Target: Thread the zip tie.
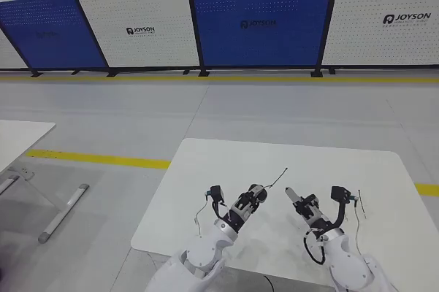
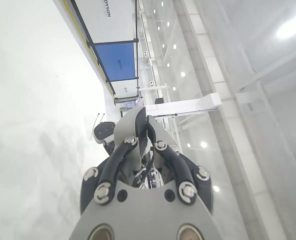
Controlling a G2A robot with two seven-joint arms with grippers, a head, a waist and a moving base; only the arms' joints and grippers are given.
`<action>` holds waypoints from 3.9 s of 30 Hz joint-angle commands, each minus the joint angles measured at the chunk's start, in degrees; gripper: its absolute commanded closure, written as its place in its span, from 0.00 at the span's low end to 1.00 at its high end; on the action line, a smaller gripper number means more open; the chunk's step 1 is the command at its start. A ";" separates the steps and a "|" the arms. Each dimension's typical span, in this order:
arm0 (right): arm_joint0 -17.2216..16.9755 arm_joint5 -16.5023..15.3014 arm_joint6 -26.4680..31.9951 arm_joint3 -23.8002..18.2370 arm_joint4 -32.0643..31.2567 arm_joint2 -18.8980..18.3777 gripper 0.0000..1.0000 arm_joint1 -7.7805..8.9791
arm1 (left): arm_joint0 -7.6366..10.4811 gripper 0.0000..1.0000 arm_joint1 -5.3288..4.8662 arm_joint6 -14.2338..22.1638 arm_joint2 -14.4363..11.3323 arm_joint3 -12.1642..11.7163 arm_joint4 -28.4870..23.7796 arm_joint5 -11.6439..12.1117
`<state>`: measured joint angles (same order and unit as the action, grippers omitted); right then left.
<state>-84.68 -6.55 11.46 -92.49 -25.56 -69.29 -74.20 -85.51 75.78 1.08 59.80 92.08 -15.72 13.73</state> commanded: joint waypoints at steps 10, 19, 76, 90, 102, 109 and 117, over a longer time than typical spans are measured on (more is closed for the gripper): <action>2.24 1.23 -2.31 2.96 -17.46 3.76 0.00 0.13 | 0.14 1.00 0.36 -2.15 -0.09 -0.43 -1.50 2.28; 2.29 0.07 -1.46 3.11 -16.03 4.02 0.00 0.06 | 0.14 1.00 0.41 -2.60 -0.06 -0.40 -1.48 2.70; 3.32 -7.87 3.92 1.70 -14.41 4.58 0.70 0.71 | 0.59 1.00 1.06 -4.60 -3.77 -1.91 8.68 -0.17; 3.56 -8.03 3.42 1.91 -14.33 5.05 0.77 0.72 | 0.68 1.00 1.15 -4.25 -3.91 -2.36 9.35 -0.04; 3.78 -8.49 3.59 2.39 -13.73 5.53 0.93 0.71 | 0.73 1.00 1.16 -3.86 -3.83 -2.94 9.83 -0.22; 3.73 -8.46 3.22 2.46 -13.94 5.74 1.00 0.72 | 0.66 1.00 1.16 -3.93 -3.72 -3.03 10.07 0.13; 4.09 -8.29 4.13 2.87 -13.68 6.53 1.00 0.65 | 0.22 1.00 1.09 -3.45 -3.42 -2.17 9.89 1.59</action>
<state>-80.65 -14.88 15.53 -89.67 -39.19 -62.88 -73.54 -85.21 76.89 -2.45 56.35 89.76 -5.90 15.22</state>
